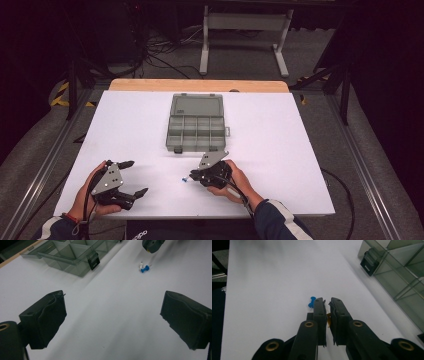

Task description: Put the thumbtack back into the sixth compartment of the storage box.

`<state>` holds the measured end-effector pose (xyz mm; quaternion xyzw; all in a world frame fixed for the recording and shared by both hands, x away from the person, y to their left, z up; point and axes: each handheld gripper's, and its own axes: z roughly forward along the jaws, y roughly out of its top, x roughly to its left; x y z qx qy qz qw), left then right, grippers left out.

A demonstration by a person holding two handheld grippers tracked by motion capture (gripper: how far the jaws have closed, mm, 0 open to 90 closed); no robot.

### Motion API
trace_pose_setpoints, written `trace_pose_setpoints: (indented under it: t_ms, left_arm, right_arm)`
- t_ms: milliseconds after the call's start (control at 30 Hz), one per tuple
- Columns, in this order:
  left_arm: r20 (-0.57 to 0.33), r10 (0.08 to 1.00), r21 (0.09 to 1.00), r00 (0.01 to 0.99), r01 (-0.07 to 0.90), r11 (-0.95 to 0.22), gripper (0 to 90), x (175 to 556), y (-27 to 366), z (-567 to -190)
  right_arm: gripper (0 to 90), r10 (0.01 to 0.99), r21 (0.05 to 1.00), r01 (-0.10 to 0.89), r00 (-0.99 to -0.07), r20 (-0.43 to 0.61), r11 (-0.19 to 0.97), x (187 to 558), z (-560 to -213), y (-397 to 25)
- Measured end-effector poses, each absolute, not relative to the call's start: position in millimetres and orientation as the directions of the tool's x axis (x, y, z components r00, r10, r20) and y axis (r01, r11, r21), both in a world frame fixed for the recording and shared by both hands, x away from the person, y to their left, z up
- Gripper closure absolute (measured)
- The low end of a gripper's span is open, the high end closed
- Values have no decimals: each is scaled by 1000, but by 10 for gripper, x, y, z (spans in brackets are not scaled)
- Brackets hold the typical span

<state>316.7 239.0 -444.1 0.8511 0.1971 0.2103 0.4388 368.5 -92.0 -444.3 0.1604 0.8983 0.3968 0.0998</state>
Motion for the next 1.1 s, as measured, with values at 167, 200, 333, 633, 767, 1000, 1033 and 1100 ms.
trace_pose_setpoints:
  t_ms: [167,200,333,633,767,1000,1033,1100]
  left_arm:
    - [184,520,828,834,154,-540,66,3171,2384,-4445]
    - [186,520,827,834,154,-541,67,3172,2384,-4445]
    - [191,516,825,835,148,-546,66,3174,2386,-4442]
    - [184,518,827,835,153,-541,66,3175,2389,-4447]
    - [178,518,831,836,154,-534,65,3171,2391,-4443]
    - [173,519,835,837,154,-528,64,3168,2396,-4438]
    - [175,518,836,837,152,-528,64,3167,2398,-4436]
    - [173,520,838,836,153,-524,63,3168,2402,-4434]
  right_arm:
    - [840,384,753,207,-921,-65,624,3723,-4392,-927]
    - [839,386,756,204,-920,-70,622,3732,-4380,-930]
    - [840,401,766,203,-913,-78,610,3772,-4331,-932]
    - [840,428,787,196,-899,-94,585,3896,-4201,-905]
    - [840,445,795,202,-891,-94,572,3949,-4152,-894]
    - [840,468,809,200,-878,-103,553,4051,-4048,-860]
    - [840,472,810,202,-876,-103,551,4073,-4033,-853]
    - [840,478,812,203,-872,-104,547,4114,-4008,-835]
